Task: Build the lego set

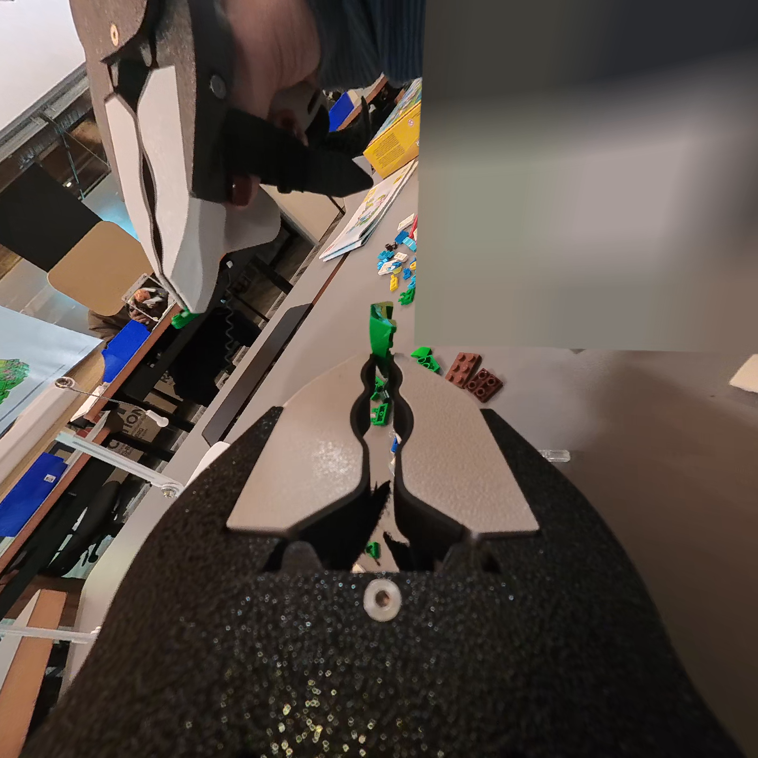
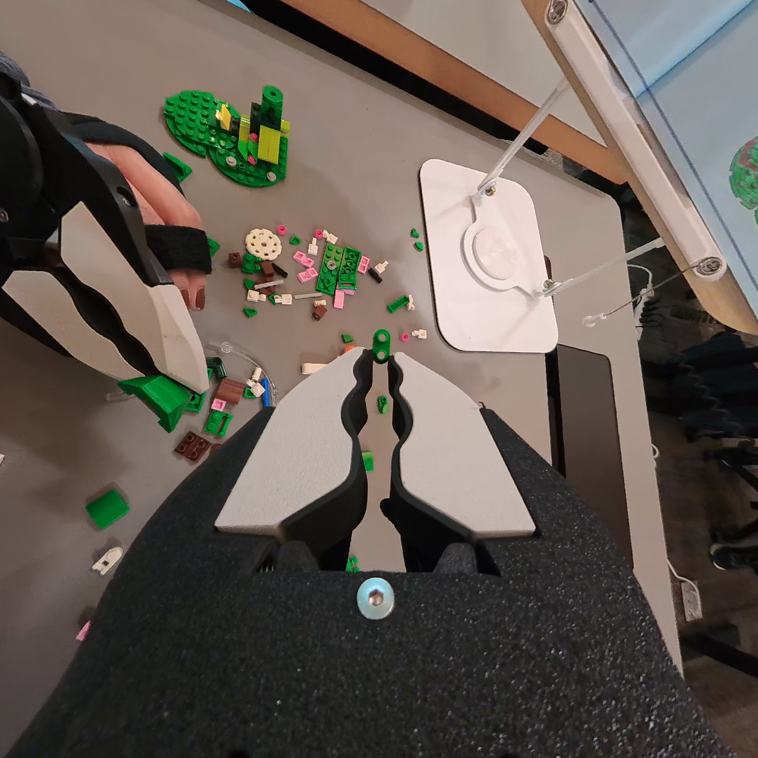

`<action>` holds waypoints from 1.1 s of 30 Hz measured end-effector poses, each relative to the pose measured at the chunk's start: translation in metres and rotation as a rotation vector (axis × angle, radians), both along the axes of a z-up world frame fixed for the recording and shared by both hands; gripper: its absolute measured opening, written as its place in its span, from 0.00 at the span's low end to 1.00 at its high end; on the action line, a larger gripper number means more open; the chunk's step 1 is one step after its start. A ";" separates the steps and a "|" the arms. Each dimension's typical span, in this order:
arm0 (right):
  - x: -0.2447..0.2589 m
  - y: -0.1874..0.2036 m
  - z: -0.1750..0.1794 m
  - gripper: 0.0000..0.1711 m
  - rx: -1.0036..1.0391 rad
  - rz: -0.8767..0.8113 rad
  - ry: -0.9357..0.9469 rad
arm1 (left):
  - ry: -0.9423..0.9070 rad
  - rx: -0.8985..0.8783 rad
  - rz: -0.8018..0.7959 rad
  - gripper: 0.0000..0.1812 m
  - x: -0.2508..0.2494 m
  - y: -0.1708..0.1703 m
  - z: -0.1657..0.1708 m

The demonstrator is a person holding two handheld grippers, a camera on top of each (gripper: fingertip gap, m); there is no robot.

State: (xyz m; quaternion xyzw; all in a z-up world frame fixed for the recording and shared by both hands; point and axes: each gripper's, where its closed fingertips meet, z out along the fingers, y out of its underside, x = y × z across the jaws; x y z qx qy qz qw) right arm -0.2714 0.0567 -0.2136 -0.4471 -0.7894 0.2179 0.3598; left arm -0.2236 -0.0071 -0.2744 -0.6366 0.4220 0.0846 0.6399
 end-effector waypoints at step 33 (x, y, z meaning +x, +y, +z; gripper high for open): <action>-0.003 -0.005 -0.010 0.04 -0.006 0.029 -0.034 | 0.038 0.008 -0.017 0.02 0.004 -0.002 -0.002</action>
